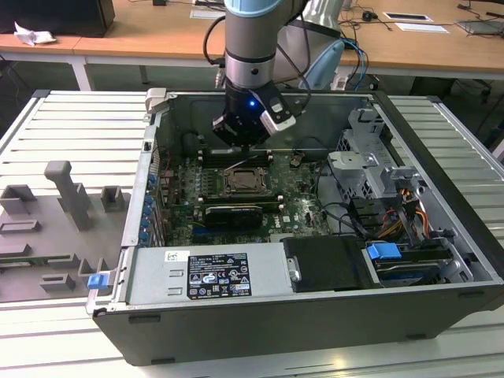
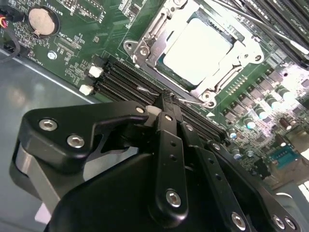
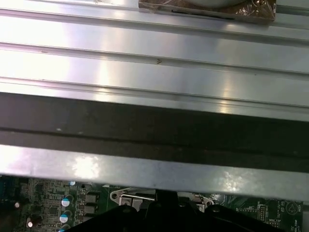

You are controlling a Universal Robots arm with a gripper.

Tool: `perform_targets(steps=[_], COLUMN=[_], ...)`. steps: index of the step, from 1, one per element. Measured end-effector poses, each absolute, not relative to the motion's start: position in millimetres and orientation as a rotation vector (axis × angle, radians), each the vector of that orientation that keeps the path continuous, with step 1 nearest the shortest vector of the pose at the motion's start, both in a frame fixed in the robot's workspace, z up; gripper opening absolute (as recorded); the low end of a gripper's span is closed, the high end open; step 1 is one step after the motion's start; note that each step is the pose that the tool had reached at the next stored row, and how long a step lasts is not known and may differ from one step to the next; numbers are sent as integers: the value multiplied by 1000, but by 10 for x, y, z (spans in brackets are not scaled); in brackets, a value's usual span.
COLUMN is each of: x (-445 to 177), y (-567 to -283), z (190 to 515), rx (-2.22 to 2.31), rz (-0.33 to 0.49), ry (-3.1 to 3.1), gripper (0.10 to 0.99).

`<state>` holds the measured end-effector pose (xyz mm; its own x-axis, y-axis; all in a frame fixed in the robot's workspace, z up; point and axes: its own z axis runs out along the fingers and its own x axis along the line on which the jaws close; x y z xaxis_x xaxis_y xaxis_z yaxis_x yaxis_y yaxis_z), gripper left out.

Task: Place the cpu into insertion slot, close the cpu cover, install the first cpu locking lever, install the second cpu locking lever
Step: 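Install the first cpu locking lever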

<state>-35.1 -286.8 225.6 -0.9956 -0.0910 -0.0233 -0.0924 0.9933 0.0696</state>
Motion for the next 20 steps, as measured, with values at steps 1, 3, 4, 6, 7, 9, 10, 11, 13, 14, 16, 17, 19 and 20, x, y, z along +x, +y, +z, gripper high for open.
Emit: perform_targets(steps=[1,3,4,6,7,9,10,11,13,14,16,17,19,20], x=[-337,-309,-299,-228,-220,-211,-206,-205,-203,-202,-202,-202,-202,-201], y=[-2868,-2864,-2852,-2825,-2825,-2825,-2825,-2826,-2826,-2826,-2826,-2826,-2825,-2824], z=[2242,2207,2180,2110,2100,2074,2052,2038,2028,2026,2026,2025,2034,2047], rx=[-143,-143,-143,-143,-144,-143,-143,-143,-143,-144,-144,-144,-143,-143], rz=[110,110,110,110,110,110,109,105,102,101,99,99,99,100], ry=[3116,3116,3116,3116,3116,3116,3116,3117,3117,3117,3117,3117,3117,3116], gripper=[106,106,106,106,106,106,106,106,106,106,106,106,106,106])
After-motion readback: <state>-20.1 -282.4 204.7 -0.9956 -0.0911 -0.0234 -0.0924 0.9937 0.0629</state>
